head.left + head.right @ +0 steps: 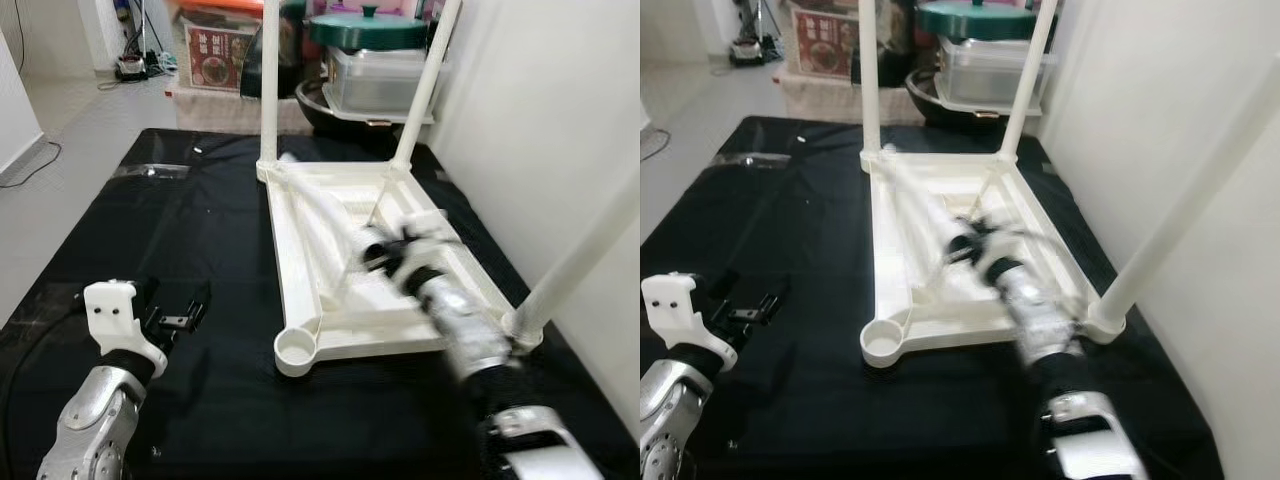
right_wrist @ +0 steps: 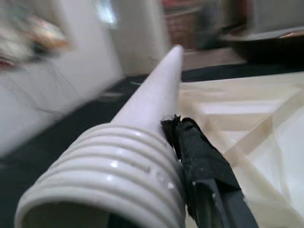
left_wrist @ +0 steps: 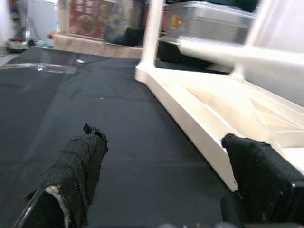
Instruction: Building children table
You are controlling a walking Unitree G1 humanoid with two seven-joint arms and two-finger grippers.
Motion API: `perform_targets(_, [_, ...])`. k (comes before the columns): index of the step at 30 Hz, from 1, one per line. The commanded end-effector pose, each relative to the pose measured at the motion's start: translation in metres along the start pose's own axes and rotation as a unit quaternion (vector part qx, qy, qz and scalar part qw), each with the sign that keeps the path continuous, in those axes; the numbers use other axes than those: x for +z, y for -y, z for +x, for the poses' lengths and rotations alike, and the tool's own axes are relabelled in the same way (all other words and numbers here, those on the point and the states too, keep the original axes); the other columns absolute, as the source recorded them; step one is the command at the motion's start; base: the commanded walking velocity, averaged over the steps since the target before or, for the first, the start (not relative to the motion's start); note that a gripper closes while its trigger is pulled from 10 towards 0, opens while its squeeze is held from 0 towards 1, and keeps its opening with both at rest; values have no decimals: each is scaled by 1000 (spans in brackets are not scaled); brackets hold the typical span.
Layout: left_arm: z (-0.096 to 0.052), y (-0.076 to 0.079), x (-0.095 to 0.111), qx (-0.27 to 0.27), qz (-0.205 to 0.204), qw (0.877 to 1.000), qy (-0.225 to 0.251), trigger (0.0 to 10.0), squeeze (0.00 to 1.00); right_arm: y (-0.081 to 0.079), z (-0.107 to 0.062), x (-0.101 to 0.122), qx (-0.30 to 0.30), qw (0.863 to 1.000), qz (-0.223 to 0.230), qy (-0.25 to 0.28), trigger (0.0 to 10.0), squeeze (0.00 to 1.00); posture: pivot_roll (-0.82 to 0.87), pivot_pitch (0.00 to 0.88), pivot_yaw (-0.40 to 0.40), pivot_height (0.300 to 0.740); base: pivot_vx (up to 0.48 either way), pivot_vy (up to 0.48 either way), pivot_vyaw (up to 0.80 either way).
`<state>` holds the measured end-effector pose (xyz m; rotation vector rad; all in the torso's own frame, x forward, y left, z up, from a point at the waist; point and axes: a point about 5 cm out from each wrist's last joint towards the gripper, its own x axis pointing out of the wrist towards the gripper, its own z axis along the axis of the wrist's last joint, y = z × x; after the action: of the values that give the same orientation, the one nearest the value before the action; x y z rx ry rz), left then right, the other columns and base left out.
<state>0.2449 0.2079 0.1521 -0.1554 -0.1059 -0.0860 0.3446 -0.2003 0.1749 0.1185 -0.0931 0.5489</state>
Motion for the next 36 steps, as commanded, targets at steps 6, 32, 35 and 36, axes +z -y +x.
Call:
perform_targets(6, [7,8,12,-33,-186,981,31,10000,0,2,-44,13,140,984,102,30,0,0,-14,0,-22,740,0,0,0])
perform_targets(32, [22,27,12,-82,-540,833,88,10000,0,-115,-50,-28,445,826,346,-16,0,0,23,0,-49,740,0,0,0])
perform_targets(35, [25,26,17,-89,-546,828,94,10000,0,-118,-55,-31,457,820,343,-33,0,0,23,0,-49,740,0,0,0])
perform_targets(36, [27,25,25,-97,-545,826,104,10000,0,-119,-58,-35,460,818,342,-49,0,0,23,0,-49,740,0,0,0])
